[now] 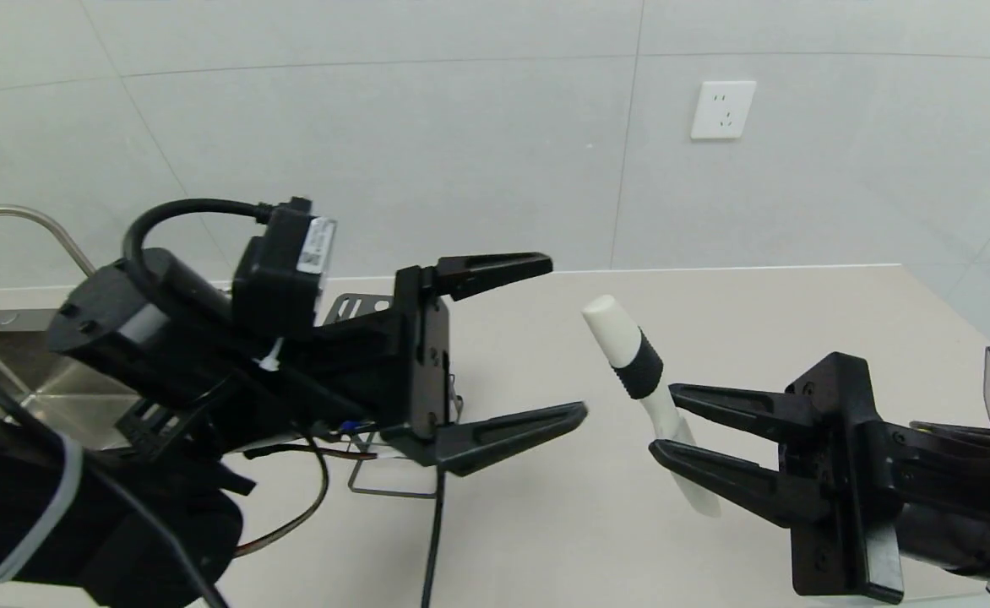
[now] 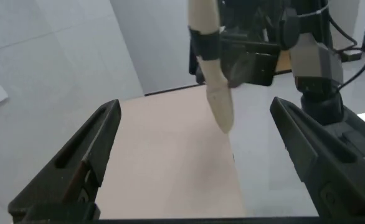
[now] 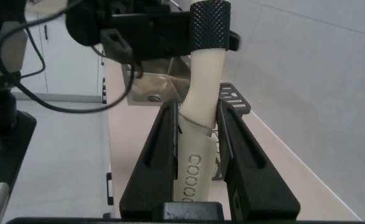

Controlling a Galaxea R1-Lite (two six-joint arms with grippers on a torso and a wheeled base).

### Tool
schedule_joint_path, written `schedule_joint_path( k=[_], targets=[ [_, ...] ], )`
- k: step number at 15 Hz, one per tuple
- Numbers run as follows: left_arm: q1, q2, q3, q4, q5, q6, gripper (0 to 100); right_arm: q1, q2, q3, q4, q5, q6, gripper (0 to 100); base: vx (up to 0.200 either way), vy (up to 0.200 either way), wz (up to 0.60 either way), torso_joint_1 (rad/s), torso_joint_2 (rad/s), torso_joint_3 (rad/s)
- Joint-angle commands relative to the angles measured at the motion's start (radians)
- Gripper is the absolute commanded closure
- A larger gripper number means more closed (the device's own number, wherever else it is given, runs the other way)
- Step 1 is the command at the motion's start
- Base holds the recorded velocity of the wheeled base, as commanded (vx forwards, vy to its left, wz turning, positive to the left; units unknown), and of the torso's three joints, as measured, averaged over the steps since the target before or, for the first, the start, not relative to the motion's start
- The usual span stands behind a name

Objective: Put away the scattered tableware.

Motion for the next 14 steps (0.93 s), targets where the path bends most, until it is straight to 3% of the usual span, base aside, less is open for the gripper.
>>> schedule_joint_path(
  k=[1,5,7,10,14],
  targets=[
    [-0.09,0.095,-0.083,-0.011,0.035,-0.046,0,0.001,-0.052,0.024,0.001,0.0,0.0,100,0.0,0.0,0.0,0.0,0.0,0.0],
    [-0.128,0.11,-0.138,-0.011,0.041,-0.078,0,0.0,-0.105,0.079,-0.001,0.0,0.0,100,0.0,0.0,0.0,0.0,0.0,0.0],
    [-0.153,0.106,-0.168,-0.011,0.066,-0.118,0,-0.002,-0.118,0.084,0.001,0.0,0.0,100,0.0,0.0,0.0,0.0,0.0,0.0],
    [-0.179,0.107,-0.164,-0.011,0.076,-0.122,0,-0.005,-0.105,0.072,0.001,0.0,0.0,100,0.0,0.0,0.0,0.0,0.0,0.0],
    [-0.173,0.106,-0.153,-0.011,0.076,-0.119,0,-0.034,-0.085,0.037,-0.001,0.0,0.0,100,0.0,0.0,0.0,0.0,0.0,0.0]
  ],
)
